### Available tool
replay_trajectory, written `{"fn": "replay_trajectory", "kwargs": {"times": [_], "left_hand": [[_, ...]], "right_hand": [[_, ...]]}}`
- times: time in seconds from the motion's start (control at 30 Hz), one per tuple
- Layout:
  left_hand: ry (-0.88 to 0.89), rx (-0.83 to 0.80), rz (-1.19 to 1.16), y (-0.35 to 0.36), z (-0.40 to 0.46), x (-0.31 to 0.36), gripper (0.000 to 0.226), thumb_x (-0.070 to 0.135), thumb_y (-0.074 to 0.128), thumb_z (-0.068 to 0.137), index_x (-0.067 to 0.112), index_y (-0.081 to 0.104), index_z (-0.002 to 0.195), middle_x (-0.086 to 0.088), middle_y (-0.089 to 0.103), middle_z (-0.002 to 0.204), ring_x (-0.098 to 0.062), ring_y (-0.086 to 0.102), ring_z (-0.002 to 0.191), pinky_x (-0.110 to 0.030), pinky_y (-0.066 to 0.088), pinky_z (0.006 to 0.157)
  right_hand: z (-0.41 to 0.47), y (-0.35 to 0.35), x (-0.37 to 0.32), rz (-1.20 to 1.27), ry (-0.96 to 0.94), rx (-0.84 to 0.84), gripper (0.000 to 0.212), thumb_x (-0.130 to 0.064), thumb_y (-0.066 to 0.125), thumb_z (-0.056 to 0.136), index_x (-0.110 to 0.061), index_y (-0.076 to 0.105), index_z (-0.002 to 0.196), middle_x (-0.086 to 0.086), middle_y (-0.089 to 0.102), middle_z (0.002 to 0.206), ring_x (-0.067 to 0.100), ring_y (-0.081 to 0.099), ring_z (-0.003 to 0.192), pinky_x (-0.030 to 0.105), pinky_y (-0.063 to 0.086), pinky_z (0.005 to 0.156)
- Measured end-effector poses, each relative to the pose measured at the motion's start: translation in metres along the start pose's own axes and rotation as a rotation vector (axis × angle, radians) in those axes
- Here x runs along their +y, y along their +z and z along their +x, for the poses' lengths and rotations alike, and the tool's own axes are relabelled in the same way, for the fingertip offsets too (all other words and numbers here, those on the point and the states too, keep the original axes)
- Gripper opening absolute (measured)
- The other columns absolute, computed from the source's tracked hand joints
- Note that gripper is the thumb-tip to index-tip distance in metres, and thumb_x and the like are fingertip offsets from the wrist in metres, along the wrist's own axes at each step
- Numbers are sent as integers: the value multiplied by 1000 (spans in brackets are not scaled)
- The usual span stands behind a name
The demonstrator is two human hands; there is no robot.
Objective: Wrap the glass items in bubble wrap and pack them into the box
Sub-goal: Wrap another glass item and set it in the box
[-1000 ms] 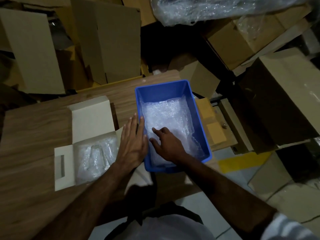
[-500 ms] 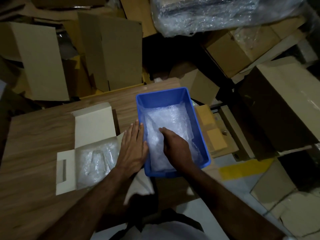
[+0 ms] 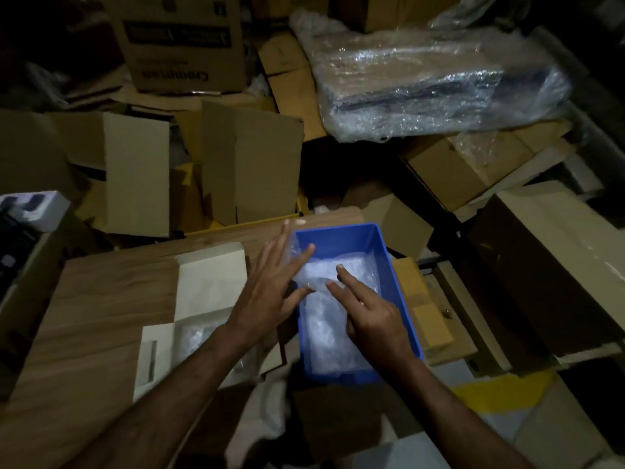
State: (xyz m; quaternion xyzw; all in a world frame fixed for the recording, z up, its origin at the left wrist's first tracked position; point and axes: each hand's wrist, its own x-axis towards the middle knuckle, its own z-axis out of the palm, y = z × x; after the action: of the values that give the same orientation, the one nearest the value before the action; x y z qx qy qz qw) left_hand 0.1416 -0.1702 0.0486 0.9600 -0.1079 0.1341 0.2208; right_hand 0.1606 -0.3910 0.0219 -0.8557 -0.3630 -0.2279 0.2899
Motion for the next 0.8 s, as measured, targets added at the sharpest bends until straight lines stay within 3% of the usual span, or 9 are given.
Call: {"fn": "replay_trajectory", "kwargs": {"times": [0.1, 0.17, 0.27, 0.33, 0.47, 0.53, 0.63, 0.7, 0.8], "left_hand": [[133, 140, -48, -33, 0, 1, 27, 23, 56, 94, 15, 71, 115, -9, 33, 162, -25, 28, 151, -47, 23, 123], [158, 232, -70, -53, -6, -2, 19, 13, 57, 94, 9, 71, 106, -7, 46, 154, -23, 38, 146, -48, 25, 122], [116, 338, -120, -77, -17, -11, 14, 9, 62, 94, 8, 70, 106, -2, 56, 146, -20, 46, 140, -54, 30, 119], [85, 381, -138, -89, -27, -15, 18, 13, 58, 96, 9, 68, 110, 1, 56, 145, -18, 47, 139, -49, 27, 121], [-62, 443, -114, -107, -50, -33, 14, 15, 58, 97, 11, 68, 107, 2, 50, 151, -16, 41, 143, -49, 26, 122], [-105, 434, -7, -116, -64, -45, 24, 15, 61, 94, 11, 66, 117, 1, 45, 155, -17, 36, 146, -52, 23, 123], [-5, 310, 153, -132, -79, -53, 43, 21, 66, 92, 12, 60, 134, -2, 44, 155, -20, 37, 146, -47, 19, 125], [53, 252, 141, -138, -85, -55, 30, 22, 62, 96, 12, 67, 124, -2, 59, 142, -18, 49, 137, -44, 32, 120], [-81, 288, -68, -154, -97, -54, 23, 26, 54, 100, 15, 71, 112, 6, 71, 114, -10, 65, 110, -35, 54, 93]], "right_hand": [[21, -13, -14, 110, -42, 90, 49, 9, 60, 85, -3, 65, 132, 15, 58, 143, 21, 66, 120, 32, 59, 85], [36, -20, -30, 237, 3, 116, 45, -10, 61, 95, -1, 58, 138, 12, 55, 147, 17, 57, 132, 31, 53, 101], [51, -13, -55, 313, 91, 25, 69, -37, 69, 93, -5, 45, 149, 7, 48, 154, 14, 45, 143, 26, 40, 114], [56, 1, -66, 313, 97, -29, 66, -33, 70, 93, -10, 45, 150, 3, 52, 151, 13, 50, 138, 32, 45, 111], [76, 18, -91, 286, 53, -23, 50, -1, 62, 86, -19, 64, 132, -4, 68, 126, 12, 66, 110, 35, 56, 86], [84, 23, -107, 265, 18, -43, 50, 1, 62, 84, -20, 65, 129, -5, 69, 123, 12, 66, 103, 31, 55, 83], [90, 33, -121, 169, -33, -68, 54, -1, 64, 82, -19, 63, 134, -1, 68, 119, 16, 63, 94, 26, 48, 75], [92, 39, -126, 174, -39, -100, 54, -5, 63, 84, -19, 62, 136, -1, 66, 117, 16, 62, 90, 24, 45, 71], [93, 40, -130, 331, 40, -82, 45, -13, 69, 87, -20, 64, 131, -4, 65, 116, 10, 63, 96, 20, 50, 75]]}}
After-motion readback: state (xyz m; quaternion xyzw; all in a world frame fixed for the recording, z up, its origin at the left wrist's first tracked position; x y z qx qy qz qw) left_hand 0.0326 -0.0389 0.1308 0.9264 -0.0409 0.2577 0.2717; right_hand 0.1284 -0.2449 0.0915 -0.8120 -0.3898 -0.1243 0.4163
